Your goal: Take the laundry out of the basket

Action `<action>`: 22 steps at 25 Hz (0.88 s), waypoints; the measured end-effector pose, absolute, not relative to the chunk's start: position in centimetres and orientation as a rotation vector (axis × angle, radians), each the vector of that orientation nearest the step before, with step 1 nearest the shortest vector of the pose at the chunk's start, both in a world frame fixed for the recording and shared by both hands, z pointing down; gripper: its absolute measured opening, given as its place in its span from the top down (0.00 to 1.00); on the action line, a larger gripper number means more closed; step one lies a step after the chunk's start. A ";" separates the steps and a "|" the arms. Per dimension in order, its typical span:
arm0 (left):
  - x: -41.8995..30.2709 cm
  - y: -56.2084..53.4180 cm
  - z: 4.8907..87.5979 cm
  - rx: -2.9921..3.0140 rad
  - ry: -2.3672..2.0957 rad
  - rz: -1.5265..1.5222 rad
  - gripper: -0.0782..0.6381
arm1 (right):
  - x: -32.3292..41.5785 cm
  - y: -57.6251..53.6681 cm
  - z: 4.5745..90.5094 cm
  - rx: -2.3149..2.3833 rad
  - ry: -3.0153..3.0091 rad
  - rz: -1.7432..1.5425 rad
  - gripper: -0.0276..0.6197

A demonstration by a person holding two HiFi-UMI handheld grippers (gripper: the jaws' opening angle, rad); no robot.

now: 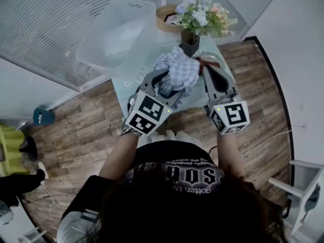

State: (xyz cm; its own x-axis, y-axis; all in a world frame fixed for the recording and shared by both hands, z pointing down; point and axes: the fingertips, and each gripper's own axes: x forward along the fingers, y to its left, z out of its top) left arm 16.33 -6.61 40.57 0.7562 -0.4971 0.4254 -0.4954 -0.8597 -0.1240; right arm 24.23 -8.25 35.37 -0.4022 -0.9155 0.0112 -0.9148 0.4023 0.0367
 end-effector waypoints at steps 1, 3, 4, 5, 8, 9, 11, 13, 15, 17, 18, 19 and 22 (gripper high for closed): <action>16.4 -6.7 40.5 -2.940 0.833 -0.711 0.52 | 24.3 -8.3 35.4 1.705 -2.606 -0.036 0.91; 16.4 -6.8 40.6 -2.939 0.837 -0.709 0.52 | 24.4 -8.5 35.5 1.710 -2.608 -0.032 0.91; 16.4 -6.9 40.6 -2.940 0.838 -0.709 0.52 | 24.4 -8.5 35.5 1.711 -2.608 -0.031 0.91; 16.4 -6.9 40.6 -2.942 0.839 -0.709 0.52 | 24.4 -8.6 35.5 1.713 -2.608 -0.029 0.91; 16.5 -7.0 40.8 -2.945 0.837 -0.711 0.52 | 24.8 -8.8 35.7 1.732 -2.599 -0.018 0.91; 16.6 -7.1 40.9 -2.947 0.837 -0.714 0.52 | 25.0 -8.9 35.8 1.739 -2.595 -0.013 0.91; 16.7 -7.2 41.1 -2.950 0.836 -0.719 0.52 | 25.4 -9.1 35.9 1.748 -2.589 -0.006 0.91; 16.8 -7.3 41.2 -2.954 0.835 -0.721 0.52 | 25.5 -9.2 36.0 1.749 -2.585 -0.005 0.91; 16.8 -7.2 41.1 -2.955 0.834 -0.719 0.52 | 25.5 -9.2 35.9 1.747 -2.584 -0.006 0.91; 16.8 -7.0 41.1 -2.954 0.831 -0.720 0.52 | 25.5 -9.1 35.9 1.747 -2.584 -0.004 0.91; 16.8 -6.9 41.2 -2.953 0.826 -0.722 0.52 | 25.5 -8.9 35.9 1.750 -2.583 -0.001 0.91; 16.8 -6.7 41.3 -2.954 0.820 -0.724 0.52 | 25.5 -8.8 36.0 1.753 -2.582 0.000 0.91; 16.7 -6.4 41.4 -2.955 0.808 -0.728 0.52 | 25.6 -8.7 35.9 1.764 -2.575 -0.002 0.91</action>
State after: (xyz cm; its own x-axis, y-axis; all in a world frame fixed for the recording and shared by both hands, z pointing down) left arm 16.68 -6.45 41.37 0.7613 -0.4800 0.4359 -0.4833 -0.8683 -0.1120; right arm 25.64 -8.69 35.93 -0.3614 -0.9323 0.0159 -0.9323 0.3616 0.0127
